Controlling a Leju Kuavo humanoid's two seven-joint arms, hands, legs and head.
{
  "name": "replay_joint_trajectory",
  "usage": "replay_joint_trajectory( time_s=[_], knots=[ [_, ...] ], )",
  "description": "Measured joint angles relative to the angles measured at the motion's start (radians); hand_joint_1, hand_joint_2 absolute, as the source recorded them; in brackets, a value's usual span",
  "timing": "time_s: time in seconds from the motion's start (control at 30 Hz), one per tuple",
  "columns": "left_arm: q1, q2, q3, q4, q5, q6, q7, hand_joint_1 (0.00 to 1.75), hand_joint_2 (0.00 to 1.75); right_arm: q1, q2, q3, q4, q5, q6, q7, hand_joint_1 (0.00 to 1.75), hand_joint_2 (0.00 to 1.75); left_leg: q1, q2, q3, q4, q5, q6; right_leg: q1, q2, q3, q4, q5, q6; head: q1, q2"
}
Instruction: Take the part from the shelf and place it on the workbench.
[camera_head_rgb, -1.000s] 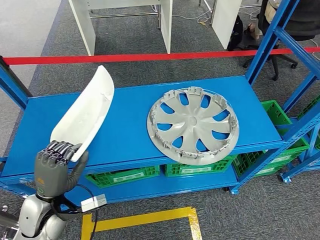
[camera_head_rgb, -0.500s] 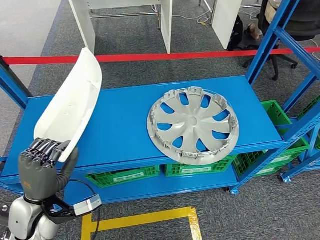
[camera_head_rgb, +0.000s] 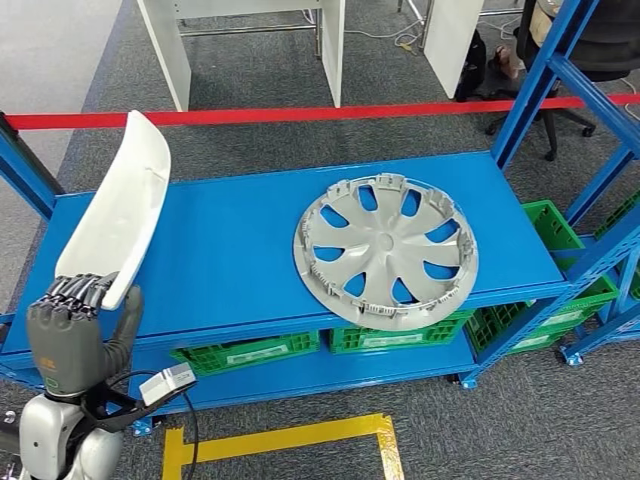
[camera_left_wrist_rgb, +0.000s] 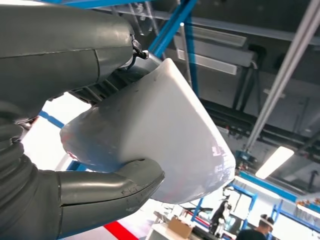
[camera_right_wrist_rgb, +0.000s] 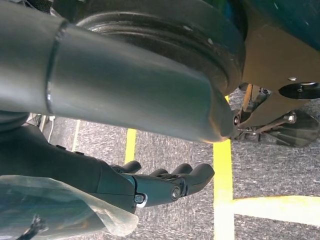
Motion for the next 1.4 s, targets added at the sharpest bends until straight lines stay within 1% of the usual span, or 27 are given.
replay_joint_trajectory(
  time_s=[0.37,0.57,0.7,0.77,0.8,0.83,0.87,0.9,0.93,0.97,1.0,1.03,1.07,1.1,1.13,1.17,1.2,1.23,1.3,1.33,1.37,1.4],
  knots=[
    [0.002,0.026,-0.023,0.011,-0.012,0.0,0.012,1.75,1.75,0.0,0.0,0.008,0.002,-0.001,-0.001,-0.003,0.0,0.0,0.0,0.0,0.0,0.0,0.0,0.0,0.0,0.0,0.0,0.0,0.0,0.0,0.0,0.0],
    [0.009,0.048,-0.03,0.011,-0.065,0.0,0.064,1.75,1.75,0.0,0.005,0.015,0.002,-0.006,-0.008,-0.013,0.0,0.0,-0.002,0.0,-0.001,0.004,-0.001,0.001,-0.001,0.0,0.0,-0.002,0.002,0.002,0.0,0.0],
    [0.015,0.065,-0.034,0.011,-0.086,0.0,0.088,1.75,1.75,-0.001,0.013,0.017,0.002,-0.01,-0.009,-0.012,0.0,0.0,-0.004,0.0,-0.002,0.007,-0.004,0.006,-0.003,-0.002,0.0,-0.002,0.002,0.005,0.0,0.0],
    [0.017,0.074,-0.038,0.011,-0.098,0.0,0.098,1.75,1.75,-0.002,0.015,0.018,0.002,-0.012,-0.01,-0.008,0.0,0.0,-0.004,-0.002,-0.003,0.005,-0.001,0.011,-0.003,-0.005,0.002,-0.003,0.005,0.011,0.0,0.0],
    [0.018,0.078,-0.041,0.011,-0.105,0.0,0.103,1.75,1.75,-0.003,0.015,0.019,0.002,-0.013,-0.011,-0.006,0.0,0.0,-0.001,-0.003,-0.002,0.0,0.003,0.014,-0.003,0.001,0.0,-0.001,0.0,0.014,0.0,0.0],
    [0.018,0.08,-0.044,0.01,-0.111,0.0,0.109,1.75,1.75,-0.004,0.015,0.021,0.002,-0.014,-0.012,-0.004,0.0,0.0,0.002,-0.004,-0.002,-0.005,0.008,0.019,-0.003,0.015,-0.008,0.014,-0.013,0.017,0.001,0.0],
    [0.018,0.083,-0.046,0.01,-0.116,0.001,0.113,1.75,1.75,-0.004,0.015,0.022,0.002,-0.014,-0.013,-0.002,0.0,0.0,0.006,-0.006,-0.002,-0.01,0.013,0.023,-0.004,0.031,-0.025,0.049,-0.038,0.018,0.003,0.0],
    [0.018,0.085,-0.048,0.01,-0.121,0.001,0.118,1.75,1.75,-0.004,0.015,0.023,0.002,-0.015,-0.014,-0.001,0.0,0.0,0.008,-0.007,-0.004,-0.012,0.016,0.025,-0.004,0.049,-0.053,0.106,-0.071,0.02,0.004,0.0],
    [0.018,0.087,-0.05,0.01,-0.125,0.001,0.122,1.75,1.75,-0.003,0.015,0.024,0.002,-0.017,-0.015,0.0,0.0,0.0,0.008,-0.009,-0.007,-0.012,0.017,0.027,-0.005,0.059,-0.087,0.179,-0.104,0.021,0.006,0.0],
    [0.018,0.089,-0.053,0.01,-0.13,0.001,0.126,1.75,1.75,-0.001,0.015,0.024,0.002,-0.019,-0.016,0.001,0.0,0.0,0.007,-0.012,-0.009,-0.011,0.018,0.027,-0.005,0.063,-0.121,0.248,-0.126,0.022,0.006,0.0],
    [0.018,0.091,-0.056,0.01,-0.133,0.001,0.13,1.75,1.75,0.0,0.015,0.025,0.002,-0.02,-0.017,0.001,0.0,0.0,0.007,-0.014,-0.01,-0.009,0.018,0.028,-0.005,0.064,-0.143,0.291,-0.13,0.022,0.006,0.0],
    [0.018,0.093,-0.059,0.01,-0.136,0.001,0.133,1.75,1.75,0.001,0.015,0.025,0.002,-0.022,-0.018,0.002,0.0,0.0,0.008,-0.017,-0.011,-0.007,0.018,0.027,-0.006,0.064,-0.149,0.296,-0.111,0.022,0.006,0.0],
    [0.018,0.095,-0.063,0.01,-0.138,0.001,0.136,1.75,1.75,0.001,0.015,0.025,0.002,-0.023,-0.019,0.002,0.0,0.0,0.008,-0.02,-0.011,-0.004,0.018,0.026,-0.007,0.064,-0.135,0.258,-0.075,0.022,0.006,0.0],
    [0.018,0.096,-0.067,0.01,-0.139,0.001,0.138,1.75,1.75,0.001,0.015,0.026,0.002,-0.023,-0.02,0.002,0.0,0.0,0.009,-0.022,-0.011,0.0,0.016,0.023,-0.008,0.064,-0.107,0.193,-0.033,0.022,0.006,0.0],
    [0.017,0.098,-0.07,0.01,-0.14,0.001,0.138,1.75,1.75,0.0,0.015,0.026,0.002,-0.024,-0.02,0.002,0.0,0.0,0.008,-0.025,-0.013,0.004,0.015,0.018,-0.008,0.067,-0.075,0.128,-0.003,0.02,0.006,0.0],
    [0.016,0.1,-0.072,0.01,-0.141,0.001,0.139,1.75,1.75,-0.001,0.015,0.026,0.002,-0.024,-0.02,0.002,0.0,0.0,0.007,-0.027,-0.017,0.009,0.015,0.012,-0.008,0.069,-0.052,0.08,0.017,0.018,0.006,0.0],
    [0.015,0.102,-0.073,0.01,-0.141,0.001,0.141,1.75,1.75,-0.001,0.015,0.026,0.002,-0.024,-0.02,0.002,0.0,0.0,0.006,-0.029,-0.021,0.013,0.017,0.005,-0.007,0.072,-0.039,0.053,0.023,0.016,0.006,0.0],
    [0.014,0.104,-0.074,0.01,-0.141,0.002,0.143,1.75,1.75,-0.002,0.015,0.027,0.002,-0.025,-0.021,0.002,0.0,0.0,0.006,-0.031,-0.026,0.016,0.02,-0.002,-0.006,0.074,-0.036,0.047,0.019,0.012,0.006,0.0],
    [0.013,0.109,-0.075,0.01,-0.141,0.002,0.148,1.75,1.75,-0.002,0.016,0.028,0.002,-0.029,-0.022,0.003,0.0,0.0,0.006,-0.033,-0.036,0.024,0.023,-0.015,-0.008,0.073,-0.046,0.042,0.022,0.0,0.006,0.0],
    [0.012,0.111,-0.076,0.01,-0.141,0.002,0.151,1.75,1.75,-0.002,0.016,0.029,0.002,-0.03,-0.023,0.004,0.0,0.0,0.007,-0.033,-0.044,0.035,0.012,-0.021,-0.009,0.071,-0.051,0.04,0.024,-0.009,0.005,0.0],
    [0.01,0.114,-0.077,0.01,-0.142,0.002,0.154,1.75,1.75,-0.002,0.016,0.03,0.002,-0.031,-0.024,0.006,0.0,0.0,0.009,-0.033,-0.055,0.062,-0.014,-0.028,-0.011,0.069,-0.058,0.038,0.03,-0.018,0.002,0.0],
    [0.008,0.116,-0.079,0.01,-0.143,0.002,0.156,1.75,1.75,-0.002,0.016,0.03,0.002,-0.032,-0.025,0.007,0.0,0.0,0.011,-0.034,-0.072,0.109,-0.052,-0.034,-0.012,0.067,-0.065,0.037,0.035,-0.025,0.0,0.0]
  ],
)
